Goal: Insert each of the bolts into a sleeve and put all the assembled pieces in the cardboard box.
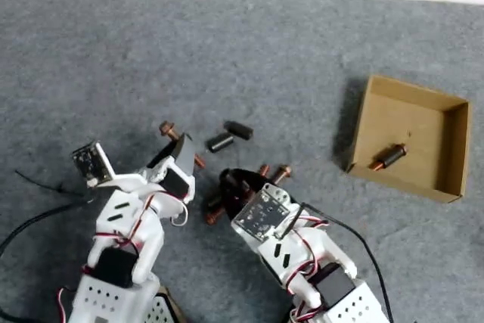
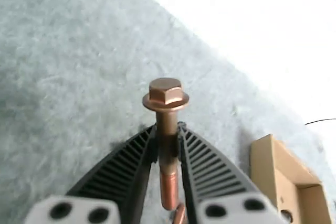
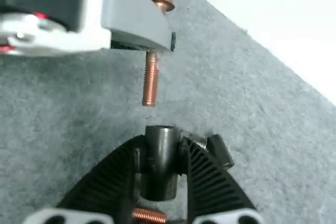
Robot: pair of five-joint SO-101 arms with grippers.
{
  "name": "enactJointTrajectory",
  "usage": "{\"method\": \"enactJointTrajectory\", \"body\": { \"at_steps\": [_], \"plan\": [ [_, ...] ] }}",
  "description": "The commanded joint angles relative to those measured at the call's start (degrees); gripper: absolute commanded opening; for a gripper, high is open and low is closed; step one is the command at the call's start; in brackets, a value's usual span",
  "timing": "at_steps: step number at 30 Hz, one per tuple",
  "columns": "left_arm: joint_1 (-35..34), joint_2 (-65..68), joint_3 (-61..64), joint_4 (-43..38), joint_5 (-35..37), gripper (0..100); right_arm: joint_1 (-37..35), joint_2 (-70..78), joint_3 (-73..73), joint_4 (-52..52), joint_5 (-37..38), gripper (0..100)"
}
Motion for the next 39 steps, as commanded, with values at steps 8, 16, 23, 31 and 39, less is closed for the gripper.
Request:
{"method": "enactJointTrajectory", "body": {
  "at_steps": [8,16,23,31,39],
  "plan": [
    [-0.31,-2.07,-2.68,-1.32,-0.09,0,-0.66,-0.31,7.43,-2.24,1.93,0.5],
    [0.04,-2.07,-4.26,-1.41,5.27,0,-0.92,-0.31,7.43,-0.57,6.59,0.5],
    [2.68,-2.07,-3.74,-1.41,5.27,0,-1.01,-0.31,7.52,-0.57,6.77,0.5],
    [2.42,-2.07,-3.74,-1.41,5.27,0,-3.65,-0.31,7.6,-0.75,11.69,0.5],
    [2.86,-2.07,-4.09,-1.23,5.45,0,-3.65,-0.31,7.6,-0.75,11.69,0.5]
  ]
}}
